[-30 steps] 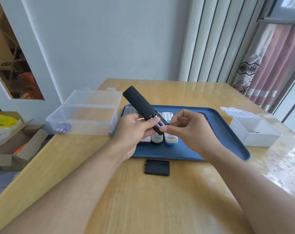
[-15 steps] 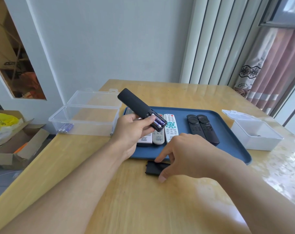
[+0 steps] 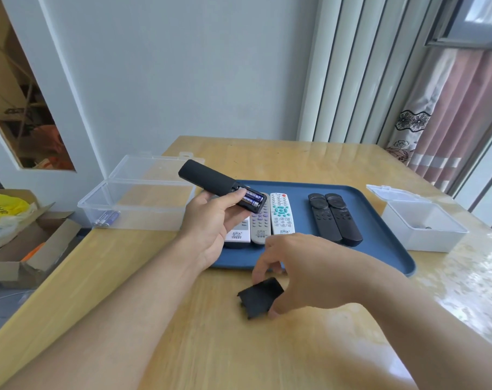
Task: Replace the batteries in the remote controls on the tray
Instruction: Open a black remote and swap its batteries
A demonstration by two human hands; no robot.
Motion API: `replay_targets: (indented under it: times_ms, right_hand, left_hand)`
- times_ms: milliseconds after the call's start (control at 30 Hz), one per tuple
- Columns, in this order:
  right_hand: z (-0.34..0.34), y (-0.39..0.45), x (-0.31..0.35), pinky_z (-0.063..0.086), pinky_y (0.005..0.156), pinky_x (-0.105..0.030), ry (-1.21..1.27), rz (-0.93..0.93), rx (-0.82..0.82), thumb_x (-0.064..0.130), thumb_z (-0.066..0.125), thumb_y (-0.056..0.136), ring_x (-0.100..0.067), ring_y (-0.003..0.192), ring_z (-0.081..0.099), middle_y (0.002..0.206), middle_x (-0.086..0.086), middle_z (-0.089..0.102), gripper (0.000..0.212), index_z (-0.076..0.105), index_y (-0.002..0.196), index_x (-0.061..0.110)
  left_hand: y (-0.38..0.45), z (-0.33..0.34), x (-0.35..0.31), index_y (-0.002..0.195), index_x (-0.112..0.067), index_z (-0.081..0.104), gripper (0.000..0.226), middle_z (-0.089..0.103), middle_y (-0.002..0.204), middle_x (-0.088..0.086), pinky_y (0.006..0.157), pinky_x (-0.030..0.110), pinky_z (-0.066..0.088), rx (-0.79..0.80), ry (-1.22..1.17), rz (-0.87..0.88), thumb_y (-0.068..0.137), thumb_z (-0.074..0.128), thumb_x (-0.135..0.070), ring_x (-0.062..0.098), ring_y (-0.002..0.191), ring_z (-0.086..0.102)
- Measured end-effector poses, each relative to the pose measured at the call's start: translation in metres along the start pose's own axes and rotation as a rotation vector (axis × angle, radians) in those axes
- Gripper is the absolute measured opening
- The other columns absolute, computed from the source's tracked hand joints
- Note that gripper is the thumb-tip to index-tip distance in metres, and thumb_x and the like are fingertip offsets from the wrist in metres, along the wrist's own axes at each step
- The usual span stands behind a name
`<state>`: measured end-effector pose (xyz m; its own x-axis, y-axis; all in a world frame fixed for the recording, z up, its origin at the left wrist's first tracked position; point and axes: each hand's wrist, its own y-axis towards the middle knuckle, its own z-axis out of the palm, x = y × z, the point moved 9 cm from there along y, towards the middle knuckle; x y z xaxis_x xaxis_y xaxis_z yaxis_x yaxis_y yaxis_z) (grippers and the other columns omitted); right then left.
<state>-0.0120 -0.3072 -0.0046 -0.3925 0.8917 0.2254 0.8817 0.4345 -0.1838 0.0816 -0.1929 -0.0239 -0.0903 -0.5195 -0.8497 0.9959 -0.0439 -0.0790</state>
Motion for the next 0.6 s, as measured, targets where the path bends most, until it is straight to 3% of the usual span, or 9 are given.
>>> replay_targets:
  times_ms: [133, 233, 333, 400, 467, 600]
  right_hand:
    - [-0.026, -0.001, -0.007, 0.050, 0.075, -0.026, 0.220, -0.039, -0.221, 0.047, 0.084, 0.071, 0.000, 0.088, 0.058, 0.103, 0.022, 0.058, 0.039, 0.066, 0.105, 0.044]
    - [-0.052, -0.005, -0.035, 0.047, 0.079, -0.020, 0.335, 0.060, -0.555, 0.050, 0.084, 0.071, 0.004, 0.093, 0.058, 0.095, 0.032, 0.065, 0.034, 0.069, 0.101, 0.046]
    - [-0.060, -0.010, -0.058, 0.043, 0.075, -0.019, 0.347, 0.204, -0.845, 0.053, 0.079, 0.076, 0.002, 0.093, 0.056, 0.092, 0.029, 0.064, 0.032, 0.068, 0.104, 0.044]
    - [-0.053, -0.009, -0.061, 0.037, 0.071, -0.014, 0.279, 0.265, -0.876, 0.057, 0.075, 0.079, 0.001, 0.096, 0.053, 0.094, 0.027, 0.061, 0.034, 0.067, 0.109, 0.043]
    - [-0.047, -0.004, -0.060, 0.037, 0.069, -0.019, 0.231, 0.269, -0.859, 0.058, 0.074, 0.080, -0.001, 0.099, 0.053, 0.094, 0.023, 0.061, 0.034, 0.067, 0.110, 0.042]
    - [-0.047, -0.003, -0.057, 0.038, 0.067, -0.016, 0.172, 0.213, -0.913, 0.058, 0.076, 0.077, -0.002, 0.095, 0.054, 0.091, 0.021, 0.061, 0.036, 0.068, 0.108, 0.041]
  left_hand:
    - [0.003, -0.005, 0.001, 0.104, -0.004, 0.063, 0.011, 0.073, 0.112, 0.023, 0.074, 0.034, 0.064, -0.046, -0.108, -0.051, 0.100, 0.061, -0.014, 0.029, 0.091, 0.077]
    - [0.003, -0.003, 0.003, 0.112, -0.009, 0.063, 0.024, 0.074, 0.114, 0.019, 0.067, 0.030, 0.062, -0.016, -0.123, -0.069, 0.103, 0.056, -0.030, 0.030, 0.094, 0.076]
    - [-0.002, 0.007, 0.006, 0.114, -0.009, 0.062, 0.028, 0.074, 0.107, 0.017, 0.078, 0.037, 0.063, 0.057, -0.130, -0.077, 0.103, 0.055, -0.034, 0.030, 0.092, 0.076]
    - [-0.010, 0.018, 0.008, 0.107, -0.009, 0.064, 0.019, 0.075, 0.103, 0.015, 0.090, 0.043, 0.060, 0.129, -0.052, -0.060, 0.101, 0.059, -0.026, 0.030, 0.095, 0.075]
    - [-0.016, 0.026, 0.009, 0.105, -0.006, 0.065, 0.009, 0.077, 0.102, 0.014, 0.097, 0.046, 0.057, 0.190, 0.090, 0.003, 0.099, 0.062, -0.013, 0.030, 0.098, 0.075]
    - [-0.018, 0.027, 0.009, 0.111, -0.001, 0.063, 0.015, 0.077, 0.103, 0.016, 0.099, 0.047, 0.055, 0.198, 0.179, 0.086, 0.097, 0.062, 0.001, 0.032, 0.101, 0.075]
